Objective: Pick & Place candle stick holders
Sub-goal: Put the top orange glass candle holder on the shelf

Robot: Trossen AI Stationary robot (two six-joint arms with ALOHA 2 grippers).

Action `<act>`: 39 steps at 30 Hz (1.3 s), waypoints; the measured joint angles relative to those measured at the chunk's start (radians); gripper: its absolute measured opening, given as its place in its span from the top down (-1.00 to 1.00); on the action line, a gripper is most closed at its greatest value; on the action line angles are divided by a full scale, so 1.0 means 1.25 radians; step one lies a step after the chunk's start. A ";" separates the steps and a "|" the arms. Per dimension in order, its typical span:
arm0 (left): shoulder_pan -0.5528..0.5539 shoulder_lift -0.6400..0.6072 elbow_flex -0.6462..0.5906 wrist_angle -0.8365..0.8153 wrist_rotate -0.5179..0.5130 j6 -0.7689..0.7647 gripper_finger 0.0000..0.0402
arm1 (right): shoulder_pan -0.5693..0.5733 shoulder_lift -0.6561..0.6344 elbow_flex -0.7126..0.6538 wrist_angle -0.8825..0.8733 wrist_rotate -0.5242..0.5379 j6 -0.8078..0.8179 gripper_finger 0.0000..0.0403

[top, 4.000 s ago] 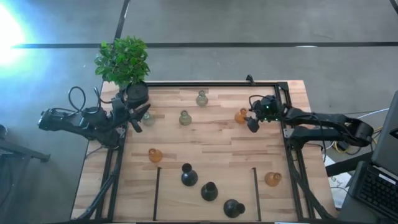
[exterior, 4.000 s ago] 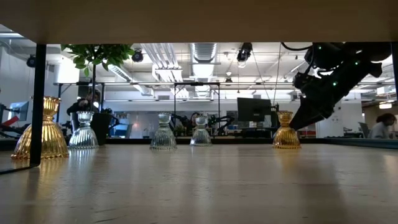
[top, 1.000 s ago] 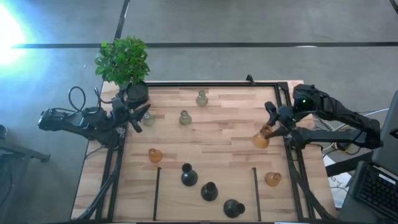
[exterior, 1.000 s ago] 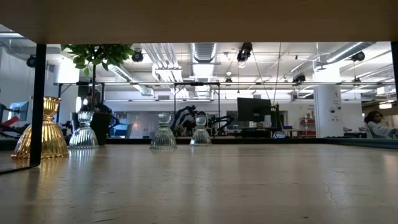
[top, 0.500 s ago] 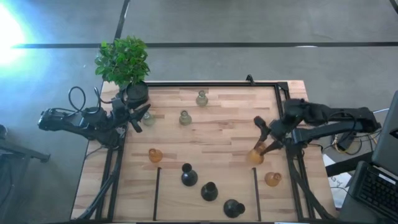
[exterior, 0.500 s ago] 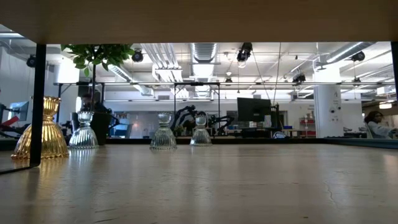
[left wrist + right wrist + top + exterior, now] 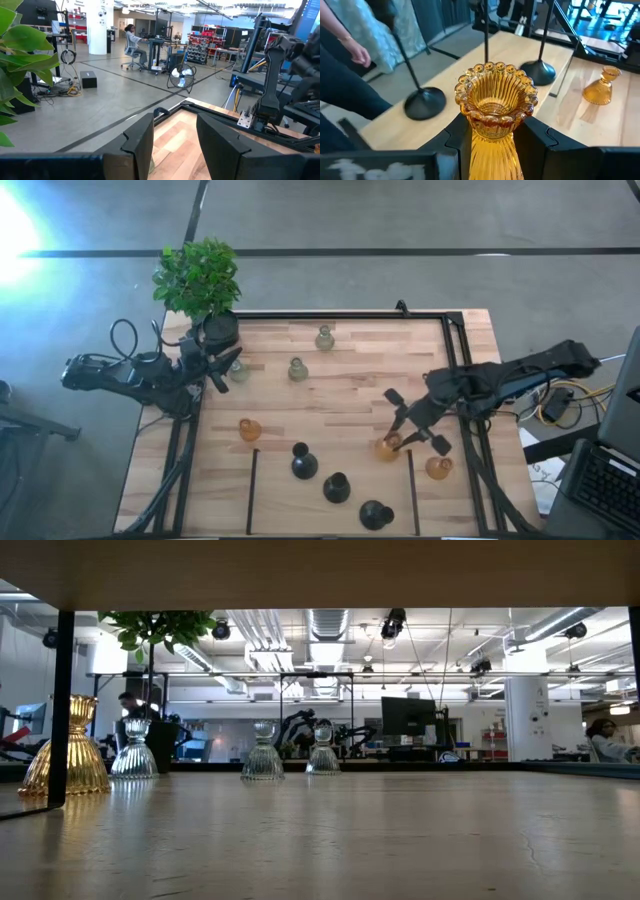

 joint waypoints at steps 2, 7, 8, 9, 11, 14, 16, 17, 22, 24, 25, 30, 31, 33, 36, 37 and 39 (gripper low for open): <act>0.000 0.000 0.000 0.000 0.000 0.000 0.23 | 0.005 0.022 0.000 0.013 0.008 -0.007 0.47; 0.000 0.000 0.000 0.000 0.000 0.000 0.23 | 0.022 0.074 0.000 0.049 0.027 -0.008 0.47; 0.000 0.000 0.000 0.000 0.000 0.000 0.23 | 0.026 0.082 0.000 0.055 0.026 -0.004 0.47; 0.000 0.000 0.000 0.000 0.000 0.000 0.23 | 0.030 0.091 0.000 0.062 0.027 0.001 0.47; 0.000 0.000 0.000 0.000 0.000 0.000 0.23 | 0.040 0.105 0.000 0.072 0.027 0.005 0.47; 0.000 0.000 0.000 0.000 0.000 0.000 0.23 | 0.053 0.126 0.000 0.089 0.029 0.016 0.47; 0.000 0.000 0.000 0.000 0.000 0.000 0.23 | 0.062 0.136 0.000 0.102 0.032 0.023 0.47; 0.000 0.000 0.000 0.000 0.000 0.000 0.23 | 0.067 0.140 0.002 0.104 0.039 0.023 0.47; 0.000 0.000 0.000 0.000 0.000 0.000 0.23 | 0.080 0.170 0.026 0.102 0.068 0.012 0.47; 0.000 0.000 0.000 0.000 0.000 0.000 0.23 | 0.084 0.185 0.037 0.102 0.068 0.012 0.47; 0.000 0.000 0.000 0.000 0.000 0.000 0.23 | 0.085 0.194 0.044 0.101 0.068 0.010 0.47; 0.000 0.000 0.000 -0.002 0.000 0.000 0.23 | 0.092 0.246 0.074 0.096 0.068 -0.015 0.47; 0.000 0.000 0.000 -0.002 0.000 0.000 0.23 | 0.092 0.255 0.080 0.095 0.068 -0.017 0.47; 0.000 0.000 0.000 -0.002 0.000 0.000 0.23 | 0.091 0.268 0.092 0.084 0.069 -0.028 0.47; 0.000 0.000 0.000 -0.002 0.000 0.000 0.23 | 0.091 0.281 0.106 0.057 0.081 -0.050 0.47; 0.000 0.000 0.000 -0.002 0.000 0.000 0.23 | 0.091 0.283 0.112 0.053 0.086 -0.055 0.47; 0.000 0.000 0.000 -0.002 0.000 0.000 0.23 | 0.092 0.290 0.118 0.052 0.087 -0.056 0.47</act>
